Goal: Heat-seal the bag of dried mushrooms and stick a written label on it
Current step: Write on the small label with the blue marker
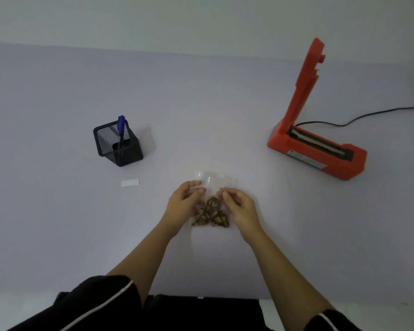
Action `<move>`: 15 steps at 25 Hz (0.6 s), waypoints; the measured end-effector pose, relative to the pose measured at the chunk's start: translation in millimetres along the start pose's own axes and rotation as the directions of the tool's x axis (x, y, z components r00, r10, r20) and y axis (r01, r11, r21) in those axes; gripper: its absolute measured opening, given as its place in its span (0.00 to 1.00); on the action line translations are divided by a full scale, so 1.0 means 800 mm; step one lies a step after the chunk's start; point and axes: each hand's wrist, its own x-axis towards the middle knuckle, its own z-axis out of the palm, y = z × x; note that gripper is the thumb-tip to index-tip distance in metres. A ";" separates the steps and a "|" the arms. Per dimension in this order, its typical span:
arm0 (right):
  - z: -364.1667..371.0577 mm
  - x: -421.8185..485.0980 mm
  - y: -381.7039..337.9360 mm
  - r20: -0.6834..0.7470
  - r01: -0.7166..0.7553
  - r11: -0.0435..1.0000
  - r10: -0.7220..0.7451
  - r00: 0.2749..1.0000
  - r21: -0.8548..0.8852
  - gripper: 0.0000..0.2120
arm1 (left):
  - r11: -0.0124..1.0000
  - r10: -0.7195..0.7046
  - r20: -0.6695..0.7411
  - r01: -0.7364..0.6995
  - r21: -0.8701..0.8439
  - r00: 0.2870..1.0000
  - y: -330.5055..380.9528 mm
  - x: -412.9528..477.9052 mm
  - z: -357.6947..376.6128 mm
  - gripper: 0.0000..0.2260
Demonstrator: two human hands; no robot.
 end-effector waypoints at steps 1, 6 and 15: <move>0.000 0.000 0.000 -0.001 -0.024 0.999 0.024 1.000 0.032 0.05 | 1.000 0.001 0.034 0.000 -0.026 0.999 0.001 0.002 -0.001 0.08; 0.010 0.000 -0.004 -0.045 -0.154 0.955 0.171 0.984 0.254 0.03 | 0.993 -0.046 -0.003 0.045 -0.111 0.999 0.001 0.015 -0.002 0.09; 0.000 -0.003 0.011 -0.286 -0.020 0.880 -0.133 0.949 -0.475 0.12 | 0.779 0.234 -0.134 -0.104 0.618 0.963 -0.013 0.026 0.009 0.15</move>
